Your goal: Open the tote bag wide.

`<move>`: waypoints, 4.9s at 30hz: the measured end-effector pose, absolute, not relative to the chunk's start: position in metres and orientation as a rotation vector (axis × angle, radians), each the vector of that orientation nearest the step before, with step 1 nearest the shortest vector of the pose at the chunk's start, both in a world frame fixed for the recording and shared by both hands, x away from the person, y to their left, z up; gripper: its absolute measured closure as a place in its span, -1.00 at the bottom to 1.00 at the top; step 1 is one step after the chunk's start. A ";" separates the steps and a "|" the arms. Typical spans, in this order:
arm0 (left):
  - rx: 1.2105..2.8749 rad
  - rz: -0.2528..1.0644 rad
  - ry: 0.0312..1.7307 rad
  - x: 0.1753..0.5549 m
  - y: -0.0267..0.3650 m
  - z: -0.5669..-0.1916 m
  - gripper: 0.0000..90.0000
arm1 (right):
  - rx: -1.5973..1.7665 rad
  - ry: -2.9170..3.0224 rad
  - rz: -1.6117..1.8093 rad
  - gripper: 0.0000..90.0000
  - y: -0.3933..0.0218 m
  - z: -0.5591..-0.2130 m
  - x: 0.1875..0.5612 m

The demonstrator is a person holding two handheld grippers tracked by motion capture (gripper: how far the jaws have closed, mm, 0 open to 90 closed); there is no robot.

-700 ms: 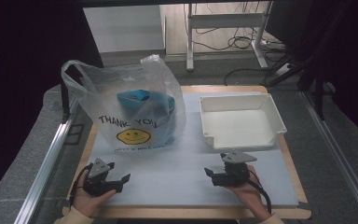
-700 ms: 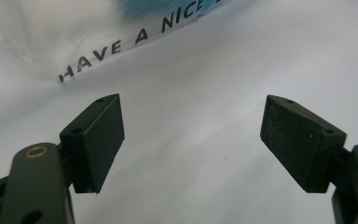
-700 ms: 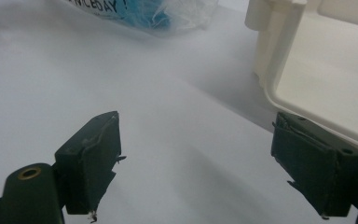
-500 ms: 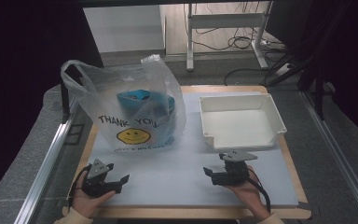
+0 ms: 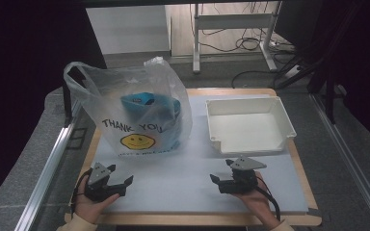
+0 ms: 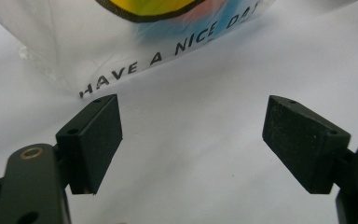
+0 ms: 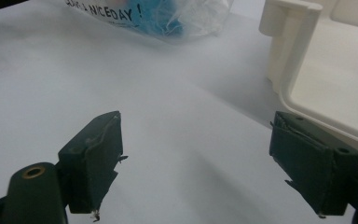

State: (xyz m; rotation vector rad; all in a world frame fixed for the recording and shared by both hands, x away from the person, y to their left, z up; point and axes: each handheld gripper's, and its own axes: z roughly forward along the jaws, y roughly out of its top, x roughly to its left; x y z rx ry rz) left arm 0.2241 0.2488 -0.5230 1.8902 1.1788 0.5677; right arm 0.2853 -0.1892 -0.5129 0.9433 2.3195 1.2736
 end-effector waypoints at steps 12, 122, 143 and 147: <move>1.905 0.527 1.134 0.215 0.252 -0.512 -0.40 | 0.943 2.334 1.248 -0.60 -0.182 -0.517 0.283; 1.674 0.652 1.154 0.340 0.341 -0.339 1.00 | 0.984 2.373 1.181 -0.59 -0.185 -0.522 0.283; 1.680 0.620 1.100 0.340 0.340 -0.336 1.00 | 0.867 2.319 1.266 -0.59 -0.170 -0.474 0.284; 1.684 0.627 1.099 0.339 0.339 -0.334 1.00 | 0.842 2.308 1.292 -0.59 -0.163 -0.463 0.286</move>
